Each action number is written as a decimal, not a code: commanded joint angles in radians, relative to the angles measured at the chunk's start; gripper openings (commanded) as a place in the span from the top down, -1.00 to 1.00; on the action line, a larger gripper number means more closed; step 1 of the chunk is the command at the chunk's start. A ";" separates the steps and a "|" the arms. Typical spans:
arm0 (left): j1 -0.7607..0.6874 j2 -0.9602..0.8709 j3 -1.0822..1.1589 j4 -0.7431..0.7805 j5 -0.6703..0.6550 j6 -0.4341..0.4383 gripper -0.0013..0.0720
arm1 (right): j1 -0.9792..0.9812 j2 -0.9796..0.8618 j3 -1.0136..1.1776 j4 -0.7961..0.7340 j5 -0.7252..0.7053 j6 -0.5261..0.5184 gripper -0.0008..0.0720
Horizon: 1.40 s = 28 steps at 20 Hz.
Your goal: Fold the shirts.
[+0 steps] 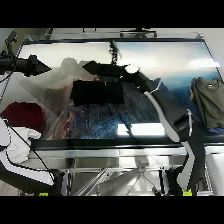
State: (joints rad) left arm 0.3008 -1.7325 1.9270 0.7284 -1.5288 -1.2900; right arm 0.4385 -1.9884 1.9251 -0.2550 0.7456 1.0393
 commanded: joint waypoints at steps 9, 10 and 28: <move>0.001 0.001 0.000 0.002 -0.006 0.007 0.92 | -0.271 -0.071 -0.003 -0.637 0.410 0.503 -0.78; 0.001 0.001 0.000 0.002 -0.006 0.008 0.92 | -0.262 -0.098 -0.003 -0.634 0.410 0.507 -0.78; 0.001 0.001 0.000 0.003 -0.018 0.026 0.92 | -0.202 -0.096 -0.001 -0.336 0.351 0.345 0.91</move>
State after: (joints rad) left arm 0.3008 -1.7325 1.9270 0.7311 -1.5455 -1.2640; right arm 0.2539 -2.1410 1.9232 -0.6182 1.0878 1.3998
